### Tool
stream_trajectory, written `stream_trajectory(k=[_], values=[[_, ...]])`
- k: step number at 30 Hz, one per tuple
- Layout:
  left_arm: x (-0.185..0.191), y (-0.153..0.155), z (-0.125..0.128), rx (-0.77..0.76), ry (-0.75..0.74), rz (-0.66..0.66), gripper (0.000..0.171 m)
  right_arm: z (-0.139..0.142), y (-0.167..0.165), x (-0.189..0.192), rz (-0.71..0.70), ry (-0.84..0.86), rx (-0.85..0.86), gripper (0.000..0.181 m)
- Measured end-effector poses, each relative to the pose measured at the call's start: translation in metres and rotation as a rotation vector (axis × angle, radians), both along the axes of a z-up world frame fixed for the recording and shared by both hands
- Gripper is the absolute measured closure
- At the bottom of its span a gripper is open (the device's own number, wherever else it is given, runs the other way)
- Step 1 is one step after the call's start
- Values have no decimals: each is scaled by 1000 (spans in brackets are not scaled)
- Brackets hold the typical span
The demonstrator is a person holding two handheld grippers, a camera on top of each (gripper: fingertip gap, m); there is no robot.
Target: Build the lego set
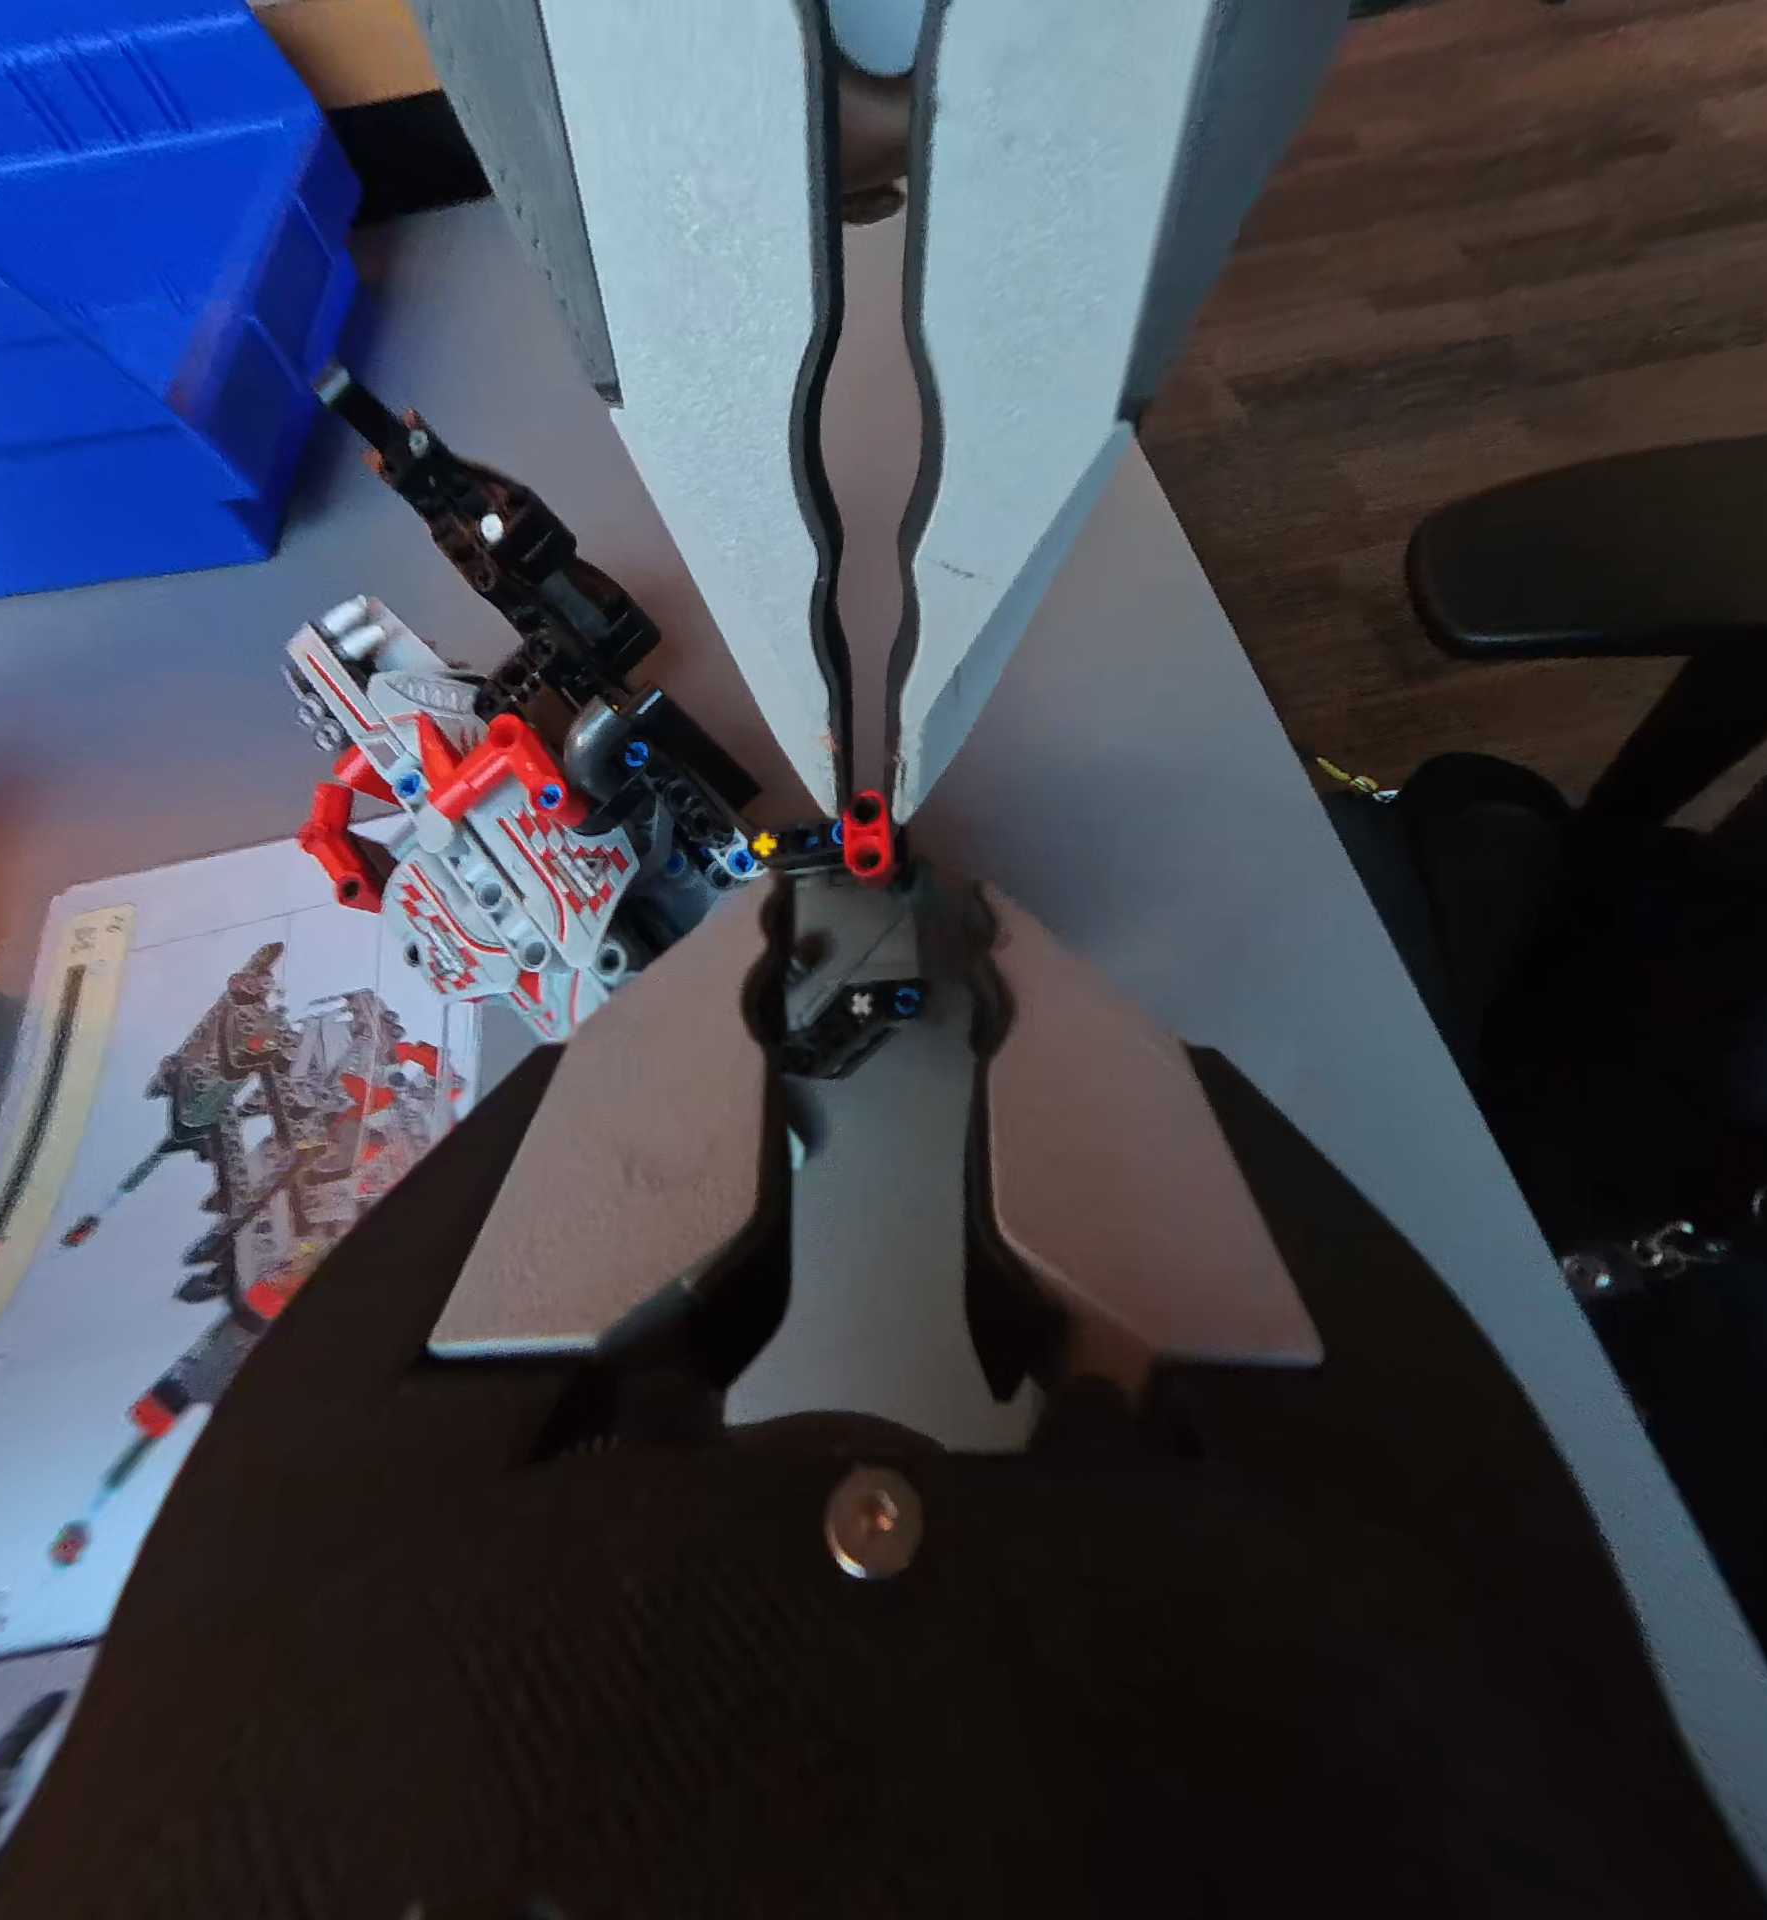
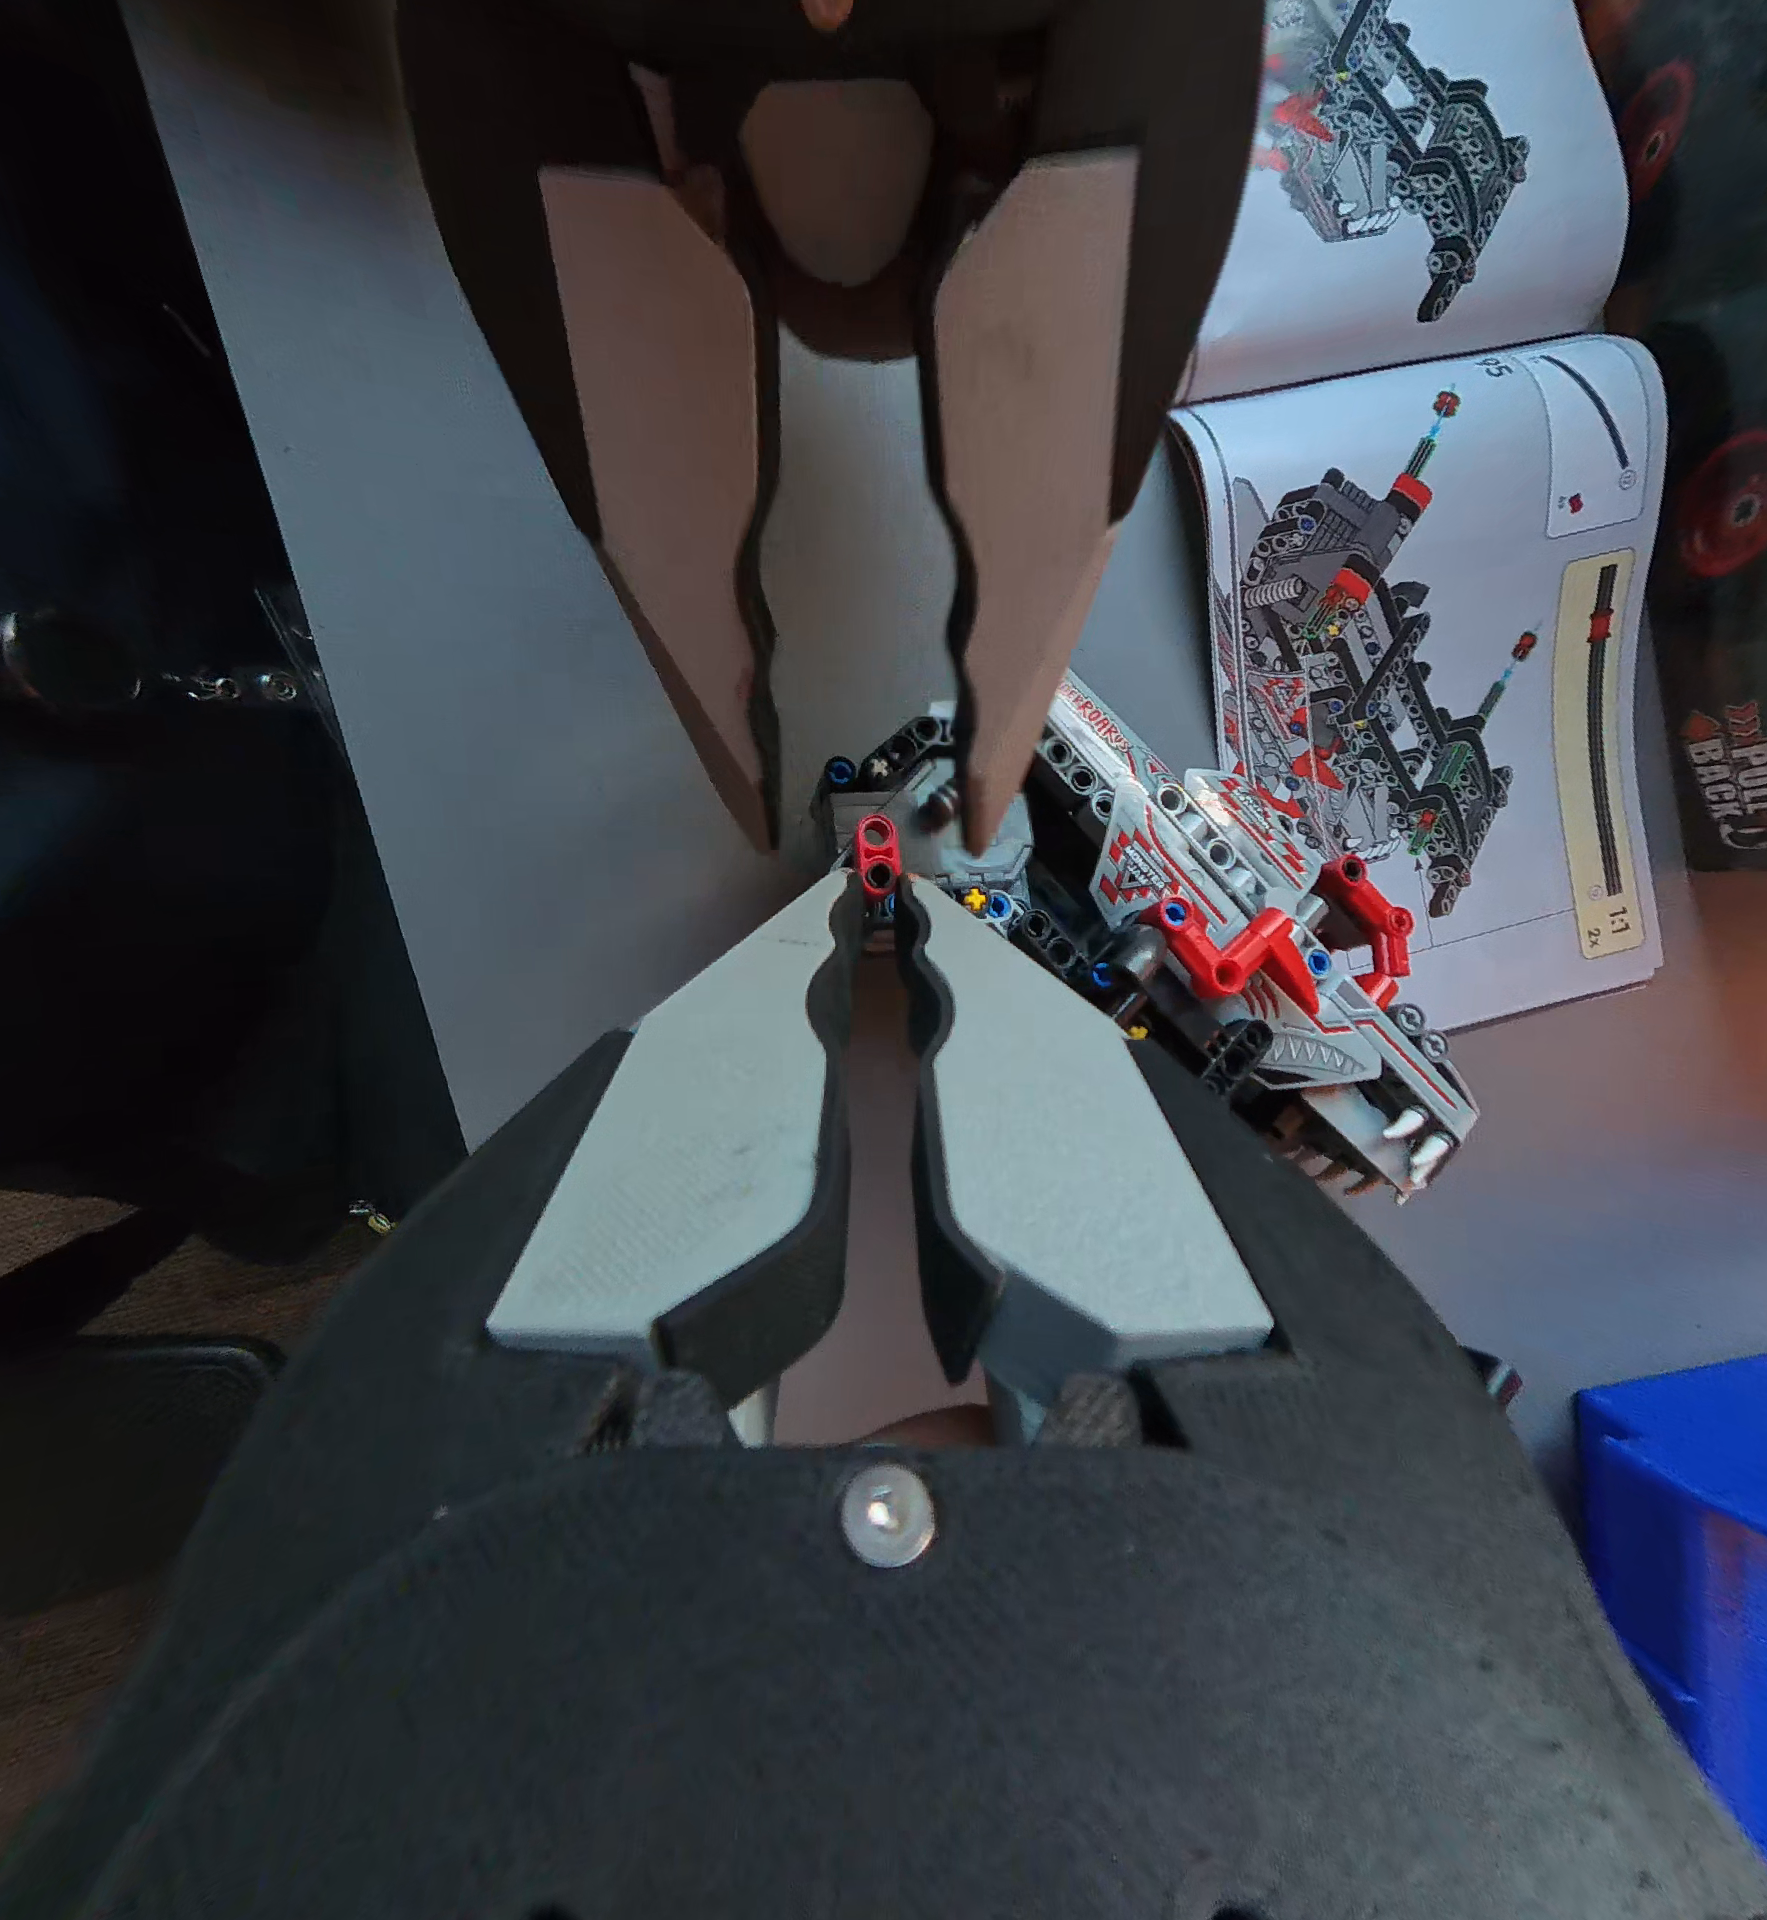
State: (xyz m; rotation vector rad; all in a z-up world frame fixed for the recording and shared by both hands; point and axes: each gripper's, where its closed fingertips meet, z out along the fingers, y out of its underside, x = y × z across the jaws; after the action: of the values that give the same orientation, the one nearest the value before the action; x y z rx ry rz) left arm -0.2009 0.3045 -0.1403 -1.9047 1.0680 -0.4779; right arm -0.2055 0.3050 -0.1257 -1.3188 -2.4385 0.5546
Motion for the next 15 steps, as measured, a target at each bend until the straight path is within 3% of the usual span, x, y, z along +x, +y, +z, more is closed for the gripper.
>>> stream_trajectory(k=[4, 6, 9, 15], values=[[-9, 4, 21, 158, 54, -99, 105, 2, 0, 4, 5, 2, -23, 179], [-4, 2, 20, 212, 122, -225, 110, 5, 0, 7, 9, 25, -18, 179], [2, -3, 7, 204, 171, -396, 132, 13, -2, 11, 20, 68, -34, 179], [3, 8, -14, 257, 377, -568, 123, 10, -3, 7, 86, 74, 5, 180]])
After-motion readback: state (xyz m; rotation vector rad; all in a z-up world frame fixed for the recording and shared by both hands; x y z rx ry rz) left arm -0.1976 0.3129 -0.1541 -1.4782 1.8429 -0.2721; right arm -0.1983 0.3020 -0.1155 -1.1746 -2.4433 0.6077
